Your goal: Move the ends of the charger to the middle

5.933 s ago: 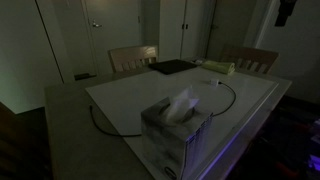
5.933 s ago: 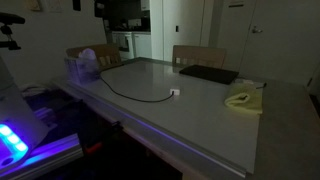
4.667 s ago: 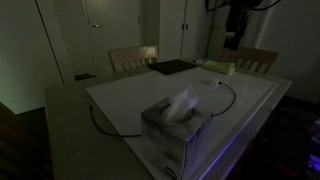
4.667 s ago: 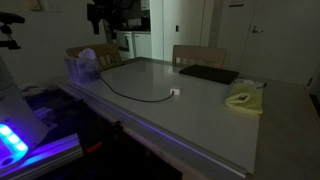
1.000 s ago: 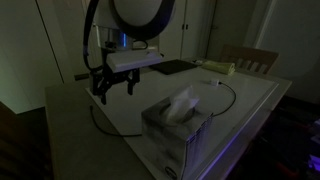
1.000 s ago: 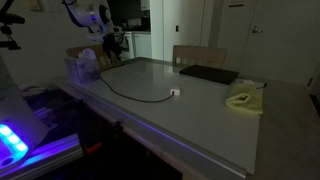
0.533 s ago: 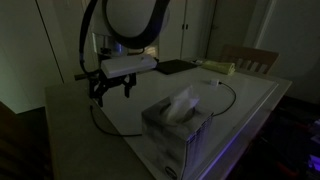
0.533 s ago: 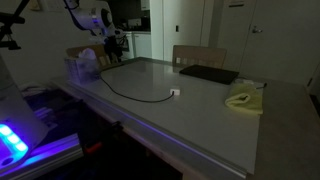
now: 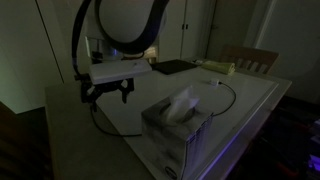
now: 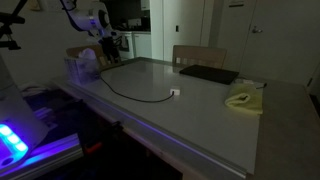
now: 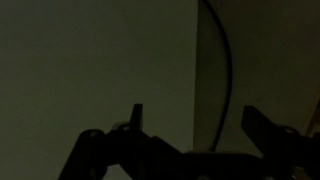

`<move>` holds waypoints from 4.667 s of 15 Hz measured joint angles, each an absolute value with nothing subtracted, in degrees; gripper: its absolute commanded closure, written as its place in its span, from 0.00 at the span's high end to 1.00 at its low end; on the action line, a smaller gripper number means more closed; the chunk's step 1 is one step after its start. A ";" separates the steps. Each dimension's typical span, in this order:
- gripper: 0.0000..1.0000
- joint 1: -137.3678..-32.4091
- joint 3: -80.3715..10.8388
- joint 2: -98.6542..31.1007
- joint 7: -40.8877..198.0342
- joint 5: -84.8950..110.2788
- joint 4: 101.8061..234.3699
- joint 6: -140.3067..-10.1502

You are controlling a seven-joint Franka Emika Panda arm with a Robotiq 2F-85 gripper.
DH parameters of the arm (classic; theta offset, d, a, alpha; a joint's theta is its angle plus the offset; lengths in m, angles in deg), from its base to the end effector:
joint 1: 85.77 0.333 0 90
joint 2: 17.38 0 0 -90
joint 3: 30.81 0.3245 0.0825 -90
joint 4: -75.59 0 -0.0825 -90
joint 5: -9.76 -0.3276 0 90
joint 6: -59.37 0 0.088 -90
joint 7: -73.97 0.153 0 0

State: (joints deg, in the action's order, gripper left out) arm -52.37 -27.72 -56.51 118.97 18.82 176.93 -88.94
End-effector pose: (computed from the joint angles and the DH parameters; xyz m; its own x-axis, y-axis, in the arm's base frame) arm 0.5242 0.3828 0.1935 0.9891 -0.0372 0.1425 -0.0306 -0.9984 -0.0482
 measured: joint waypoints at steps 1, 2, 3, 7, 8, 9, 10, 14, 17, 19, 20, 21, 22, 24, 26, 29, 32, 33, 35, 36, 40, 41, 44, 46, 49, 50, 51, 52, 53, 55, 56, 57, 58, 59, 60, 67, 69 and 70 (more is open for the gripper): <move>1.00 -51.93 -27.74 -57.08 120.19 18.82 176.26 -88.98; 1.00 -51.55 -27.78 -57.59 121.04 18.82 175.62 -89.04; 1.00 -51.19 -27.80 -58.13 121.73 18.82 174.81 -89.07; 1.00 -49.95 -28.87 -60.54 123.20 18.83 171.20 -89.26; 1.00 -49.74 -29.27 -61.26 123.21 18.83 170.08 -89.26; 1.00 -49.59 -29.64 -62.01 123.21 18.83 169.08 -89.27; 1.00 -49.53 -29.92 -62.76 123.21 18.83 167.99 -89.27; 1.00 -50.27 -28.92 -65.93 119.55 18.16 163.90 -87.65; 1.00 -50.61 -28.31 -66.44 118.44 18.08 162.89 -86.66; 1.00 -49.98 -29.16 -66.44 119.07 18.17 162.85 -86.89; 1.00 -49.52 -29.80 -66.45 119.86 18.17 162.85 -87.18; 1.00 -49.13 -30.34 -66.48 121.11 18.13 162.85 -87.92; 1.00 -48.87 -30.80 -66.58 122.61 18.11 162.84 -89.01; 1.00 -48.57 -31.27 -67.26 125.53 17.83 162.58 -91.16; 1.00 -48.39 -31.45 -68.49 127.85 17.51 161.83 -92.67; 1.00 -48.05 -31.63 -70.88 129.75 17.33 159.70 -94.14; 1.00 -47.65 -31.88 -73.08 130.98 17.20 157.18 -95.25; 1.00 -47.50 -31.99 -73.75 131.35 17.18 156.35 -95.59; 1.00 -47.18 -32.20 -74.78 131.78 17.17 154.77 -95.80; 1.00 -47.04 -32.30 -75.12 131.85 17.16 154.17 -95.80; 0.94 -46.92 -32.40 -75.79 131.86 17.14 153.13 -95.67; 0.87 -46.92 -32.43 -75.90 131.86 17.12 152.97 -95.66; 0.78 -46.91 -32.83 -75.97 131.87 17.11 152.41 -95.45; 0.83 -46.91 -33.14 -76.03 131.90 17.11 152.16 -95.41; 0.97 -46.90 -33.15 -76.17 131.74 17.11 151.75 -94.50; 0.92 -46.90 -33.15 -76.22 131.36 17.11 151.44 -93.13; 0.80 -46.89 -33.13 -76.25 130.79 17.12 151.10 -91.07; 0.77 -46.89 -33.08 -76.24 129.99 17.13 150.60 -88.70; 0.75 -46.89 -33.01 -76.24 129.03 17.16 149.90 -86.15; 0.65 -46.90 -32.92 -76.26 127.13 17.19 148.38 -81.52; 0.64 -46.95 -32.75 -76.33 126.40 17.16 147.83 -79.83; 0.59 -46.96 -32.61 -76.44 125.81 17.17 147.41 -78.72; 0.58 -46.97 -32.58 -76.45 125.35 17.18 146.98 -77.48; 0.54 -47.00 -32.47 -76.47 125.22 17.17 146.68 -76.48; 0.31 -47.01 -32.32 -76.47 125.20 17.16 146.44 -75.87; 0.01 -47.11 -31.30 -76.41 125.22 17.11 145.79 -74.92; 0.00 -47.11 -31.22 -76.39 125.26 17.11 145.79 -74.79; 0.01 -47.13 -31.22 -76.37 125.31 17.11 145.79 -74.74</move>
